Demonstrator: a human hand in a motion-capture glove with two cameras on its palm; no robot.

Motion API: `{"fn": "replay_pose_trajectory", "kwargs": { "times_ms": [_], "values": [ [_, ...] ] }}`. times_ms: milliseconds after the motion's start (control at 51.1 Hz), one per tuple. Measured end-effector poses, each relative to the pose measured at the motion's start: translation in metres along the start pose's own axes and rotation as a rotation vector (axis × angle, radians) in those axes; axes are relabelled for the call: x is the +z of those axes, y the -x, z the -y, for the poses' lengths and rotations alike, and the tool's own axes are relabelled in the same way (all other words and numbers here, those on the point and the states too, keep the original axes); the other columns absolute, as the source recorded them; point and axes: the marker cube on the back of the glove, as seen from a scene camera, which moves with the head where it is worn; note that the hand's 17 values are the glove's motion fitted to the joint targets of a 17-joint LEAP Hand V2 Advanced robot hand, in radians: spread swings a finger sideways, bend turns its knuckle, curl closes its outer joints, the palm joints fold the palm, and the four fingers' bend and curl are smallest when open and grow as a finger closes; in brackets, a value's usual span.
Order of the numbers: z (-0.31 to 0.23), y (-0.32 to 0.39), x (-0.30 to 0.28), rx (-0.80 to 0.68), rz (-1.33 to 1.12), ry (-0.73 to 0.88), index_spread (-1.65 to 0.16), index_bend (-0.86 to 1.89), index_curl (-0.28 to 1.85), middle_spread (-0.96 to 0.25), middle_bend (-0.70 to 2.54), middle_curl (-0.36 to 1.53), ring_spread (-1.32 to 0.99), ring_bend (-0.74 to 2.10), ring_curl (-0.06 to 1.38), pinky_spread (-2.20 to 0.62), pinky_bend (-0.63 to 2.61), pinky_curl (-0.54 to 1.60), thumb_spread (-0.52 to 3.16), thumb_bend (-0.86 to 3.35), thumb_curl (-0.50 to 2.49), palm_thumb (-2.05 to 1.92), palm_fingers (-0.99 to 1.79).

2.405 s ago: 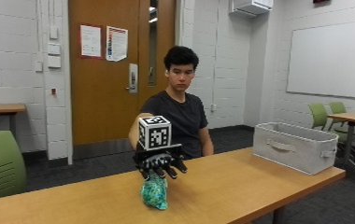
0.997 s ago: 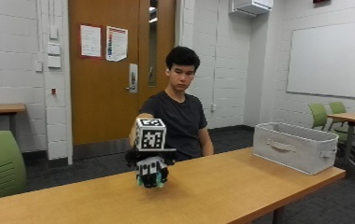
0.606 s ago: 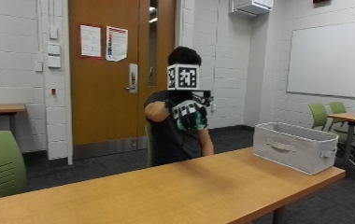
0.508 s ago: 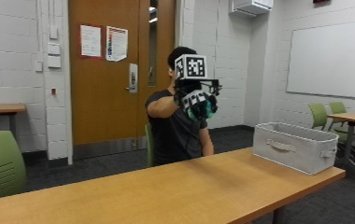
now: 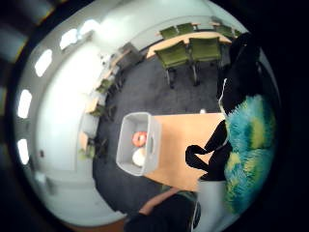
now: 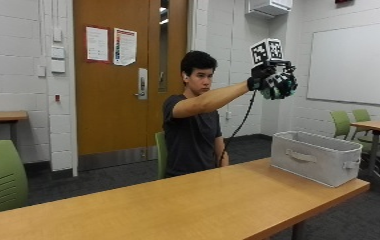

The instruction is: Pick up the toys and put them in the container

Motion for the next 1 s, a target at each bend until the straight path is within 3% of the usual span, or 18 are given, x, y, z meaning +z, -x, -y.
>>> {"fn": "replay_pose_trajectory", "kwargs": {
  "times_ms": [332, 450, 528, 645, 743, 821, 997],
  "values": [
    [-0.008, 0.164, 0.018, -0.236, 0.112, 0.048, -0.48, 0.16, 0.88, -0.43, 0.67, 0.67, -0.46, 0.97, 0.48, -0.47, 0.88, 0.38, 0.66, 0.10, 0.99, 0.66, 1.08],
    [-0.036, 0.217, 0.020, -0.665, 0.212, 0.057, -0.48, 0.15, 0.90, -0.43, 0.67, 0.69, -0.46, 0.97, 0.48, -0.46, 0.88, 0.38, 0.67, 0.09, 1.02, 0.66, 1.08],
    [-0.034, 0.249, 0.029, -0.467, 0.128, 0.059, -0.48, 0.15, 0.92, -0.43, 0.67, 0.69, -0.46, 0.97, 0.48, -0.46, 0.88, 0.38, 0.69, 0.08, 1.03, 0.65, 1.07],
    [-0.037, 0.284, 0.044, -0.367, 0.135, 0.064, -0.48, 0.15, 0.94, -0.43, 0.67, 0.70, -0.46, 0.98, 0.49, -0.46, 0.89, 0.38, 0.70, 0.08, 1.06, 0.64, 1.06],
    [-0.029, 0.267, 0.061, -0.537, 0.185, 0.069, -0.49, 0.14, 0.95, -0.43, 0.66, 0.71, -0.46, 0.98, 0.49, -0.46, 0.89, 0.39, 0.72, 0.07, 1.07, 0.63, 1.06],
    [-0.005, 0.231, 0.084, -0.532, 0.223, 0.075, -0.49, 0.13, 0.96, -0.43, 0.66, 0.72, -0.46, 0.99, 0.49, -0.46, 0.89, 0.39, 0.73, 0.06, 1.09, 0.63, 1.05],
    [-0.009, 0.238, 0.112, -0.457, 0.163, 0.101, -0.49, 0.13, 0.97, -0.43, 0.65, 0.74, -0.46, 0.99, 0.50, -0.46, 0.91, 0.39, 0.75, 0.05, 1.12, 0.64, 1.05]
  ]
}}
